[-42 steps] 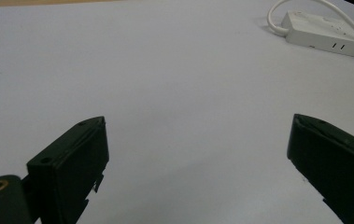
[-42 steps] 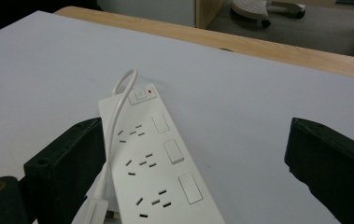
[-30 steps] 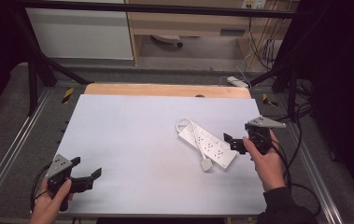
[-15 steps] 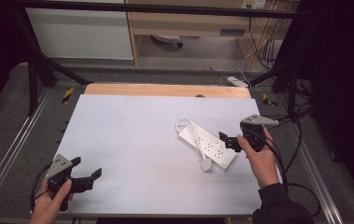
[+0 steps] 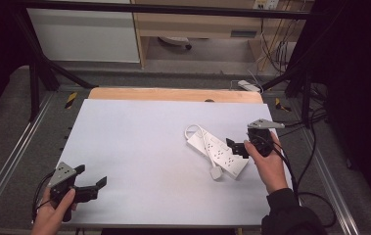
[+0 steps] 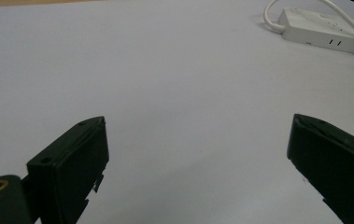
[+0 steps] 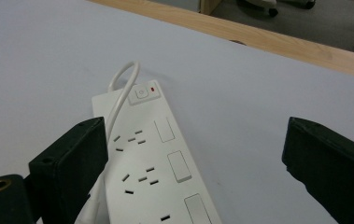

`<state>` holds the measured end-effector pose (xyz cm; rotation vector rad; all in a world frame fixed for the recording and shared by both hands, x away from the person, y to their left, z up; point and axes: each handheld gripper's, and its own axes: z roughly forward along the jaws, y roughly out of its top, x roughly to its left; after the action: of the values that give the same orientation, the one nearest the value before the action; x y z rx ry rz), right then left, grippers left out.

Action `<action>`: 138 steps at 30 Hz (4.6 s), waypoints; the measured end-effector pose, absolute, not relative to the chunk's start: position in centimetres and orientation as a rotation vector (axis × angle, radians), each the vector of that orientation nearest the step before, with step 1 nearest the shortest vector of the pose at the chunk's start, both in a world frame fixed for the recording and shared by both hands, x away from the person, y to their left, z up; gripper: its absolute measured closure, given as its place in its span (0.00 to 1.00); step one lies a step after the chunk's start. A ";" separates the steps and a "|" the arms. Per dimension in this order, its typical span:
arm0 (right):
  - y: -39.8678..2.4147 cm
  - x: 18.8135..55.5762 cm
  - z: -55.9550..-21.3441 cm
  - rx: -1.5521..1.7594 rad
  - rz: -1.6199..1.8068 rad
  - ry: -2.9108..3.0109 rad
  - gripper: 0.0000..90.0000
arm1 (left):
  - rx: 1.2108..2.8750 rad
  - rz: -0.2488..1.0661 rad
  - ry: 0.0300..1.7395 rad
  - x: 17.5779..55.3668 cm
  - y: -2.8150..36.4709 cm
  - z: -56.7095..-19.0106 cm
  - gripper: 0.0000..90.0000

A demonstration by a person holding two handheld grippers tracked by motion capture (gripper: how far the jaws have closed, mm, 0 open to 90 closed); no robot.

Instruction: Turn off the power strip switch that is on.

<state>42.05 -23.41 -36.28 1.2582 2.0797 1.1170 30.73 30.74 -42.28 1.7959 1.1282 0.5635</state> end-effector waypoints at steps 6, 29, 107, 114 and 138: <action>-23.2 42.4 -36.7 1.273 1.108 2.093 0.08 | 1.800 0.564 1.126 30.7 30.7 -42.3 0.06; -22.6 42.9 -37.6 1.303 1.122 2.110 0.46 | 1.814 0.563 1.117 30.7 30.6 -42.3 0.06; -22.0 44.6 -41.7 1.266 1.040 2.152 1.00 | 1.829 0.562 1.114 30.7 30.4 -42.4 0.06; -22.3 44.3 -42.3 1.280 1.034 2.156 1.00 | 1.832 0.559 1.114 30.7 30.4 -42.4 0.06; -22.0 44.3 -43.1 1.281 1.029 2.156 1.00 | 1.837 0.557 1.111 30.7 30.4 -42.5 0.06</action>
<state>44.27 -22.03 -43.14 1.2814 2.1565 1.0285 30.72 30.35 -42.47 1.8372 1.1105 0.5575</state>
